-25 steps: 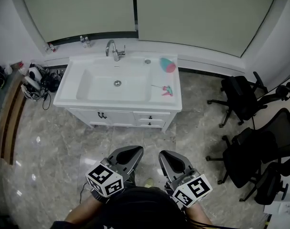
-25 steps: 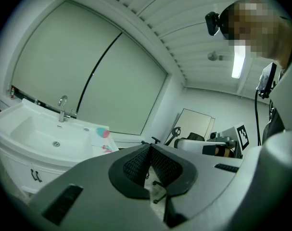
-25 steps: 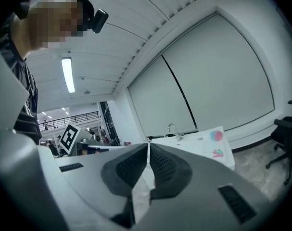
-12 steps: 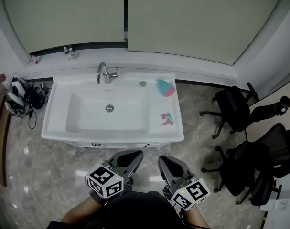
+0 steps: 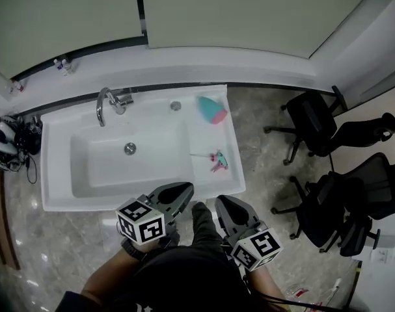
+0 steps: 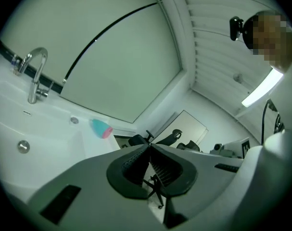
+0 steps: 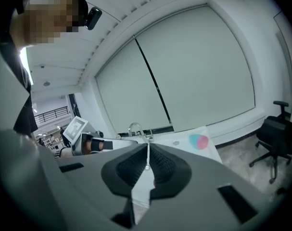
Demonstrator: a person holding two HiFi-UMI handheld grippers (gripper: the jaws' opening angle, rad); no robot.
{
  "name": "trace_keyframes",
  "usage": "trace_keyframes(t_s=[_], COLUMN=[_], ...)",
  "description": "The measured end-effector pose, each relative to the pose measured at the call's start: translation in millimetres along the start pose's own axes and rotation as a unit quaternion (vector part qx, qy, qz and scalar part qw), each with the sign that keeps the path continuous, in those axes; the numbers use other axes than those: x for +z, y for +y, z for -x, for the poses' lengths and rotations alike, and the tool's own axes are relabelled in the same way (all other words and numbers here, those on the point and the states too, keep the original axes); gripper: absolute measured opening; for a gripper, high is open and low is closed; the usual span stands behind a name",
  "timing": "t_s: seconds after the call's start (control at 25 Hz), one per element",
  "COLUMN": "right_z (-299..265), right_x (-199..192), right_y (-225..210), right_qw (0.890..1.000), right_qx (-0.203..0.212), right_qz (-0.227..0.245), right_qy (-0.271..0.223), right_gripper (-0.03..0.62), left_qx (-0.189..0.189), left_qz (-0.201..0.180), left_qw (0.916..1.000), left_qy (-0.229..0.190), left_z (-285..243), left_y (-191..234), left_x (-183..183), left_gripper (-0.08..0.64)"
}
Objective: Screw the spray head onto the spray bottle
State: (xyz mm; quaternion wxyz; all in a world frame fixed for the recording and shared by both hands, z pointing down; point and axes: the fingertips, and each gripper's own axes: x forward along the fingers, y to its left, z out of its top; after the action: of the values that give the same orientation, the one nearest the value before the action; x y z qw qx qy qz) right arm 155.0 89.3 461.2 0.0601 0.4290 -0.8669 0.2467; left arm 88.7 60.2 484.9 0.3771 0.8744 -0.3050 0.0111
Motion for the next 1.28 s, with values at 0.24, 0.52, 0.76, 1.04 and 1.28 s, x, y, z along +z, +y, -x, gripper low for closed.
trace_keyframes(t_s=[0.24,0.52,0.76,1.04,1.28], right_z=[-58,-105,-138,-159,-166], right_x=[-32,-80,-133,-171,-182], right_y=[-115,-203,-242,-261,-267], right_qw=[0.996,0.984,0.963,0.938,0.921], right_qx=[-0.010,-0.016,-0.044,-0.058,-0.067], right_qz=[0.005,0.005,0.038,0.070,0.088], right_qy=[0.087,0.180,0.262,0.334,0.373], right_gripper=[0.002,0.035,0.060,0.108,0.132], left_qx=[0.028,0.044,0.085,0.169,0.210], left_qz=[0.127,0.253,0.290,0.283,0.298], left_qw=[0.9915,0.9664,0.9524,0.9419,0.9271], left_qy=[-0.002,0.015,0.039,0.064,0.088], left_z=[-90,-184,-224,-251,-274], left_y=[66,131,190,251,279], left_x=[23,23,14,17,21], left_gripper=[0.005,0.046,0.111,0.197,0.307])
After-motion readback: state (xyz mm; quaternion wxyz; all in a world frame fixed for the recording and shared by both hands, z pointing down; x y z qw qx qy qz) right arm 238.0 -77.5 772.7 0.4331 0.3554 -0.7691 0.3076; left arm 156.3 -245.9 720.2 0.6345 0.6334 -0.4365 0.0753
